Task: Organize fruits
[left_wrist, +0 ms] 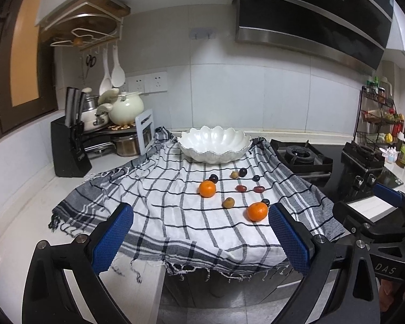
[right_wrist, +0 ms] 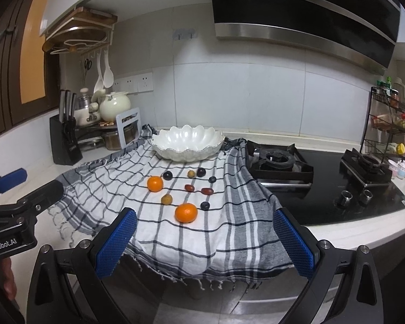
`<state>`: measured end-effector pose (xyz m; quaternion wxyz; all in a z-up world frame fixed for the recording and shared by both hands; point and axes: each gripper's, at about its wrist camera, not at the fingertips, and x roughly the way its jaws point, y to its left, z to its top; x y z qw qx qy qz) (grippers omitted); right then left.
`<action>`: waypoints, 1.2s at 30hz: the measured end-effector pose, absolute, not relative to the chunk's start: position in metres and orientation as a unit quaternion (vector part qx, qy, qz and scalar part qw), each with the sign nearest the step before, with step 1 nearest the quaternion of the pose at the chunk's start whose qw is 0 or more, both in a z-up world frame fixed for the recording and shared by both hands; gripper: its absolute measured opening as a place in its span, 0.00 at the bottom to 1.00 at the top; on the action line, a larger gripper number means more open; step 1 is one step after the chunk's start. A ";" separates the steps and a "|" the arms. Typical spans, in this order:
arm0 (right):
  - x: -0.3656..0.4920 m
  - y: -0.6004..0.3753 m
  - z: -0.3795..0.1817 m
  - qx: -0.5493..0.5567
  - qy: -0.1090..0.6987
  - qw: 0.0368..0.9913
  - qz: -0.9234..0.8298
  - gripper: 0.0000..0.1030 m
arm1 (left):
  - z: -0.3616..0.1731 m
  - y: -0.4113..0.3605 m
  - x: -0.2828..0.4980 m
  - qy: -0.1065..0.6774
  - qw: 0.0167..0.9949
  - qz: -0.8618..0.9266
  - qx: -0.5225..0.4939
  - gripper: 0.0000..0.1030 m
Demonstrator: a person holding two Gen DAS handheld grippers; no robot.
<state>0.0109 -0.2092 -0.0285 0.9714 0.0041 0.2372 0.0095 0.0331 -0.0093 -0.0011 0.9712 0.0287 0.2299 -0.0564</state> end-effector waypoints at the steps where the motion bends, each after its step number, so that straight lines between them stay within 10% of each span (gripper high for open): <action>1: 0.014 -0.209 -0.030 0.005 0.239 0.971 0.010 0.99 | -0.002 -0.010 0.038 0.231 0.971 -0.058 0.031 0.97; 36: 0.170 -0.184 -0.134 0.016 0.373 0.927 0.040 0.68 | -0.104 -0.044 0.226 0.354 0.905 -0.196 0.130 0.58</action>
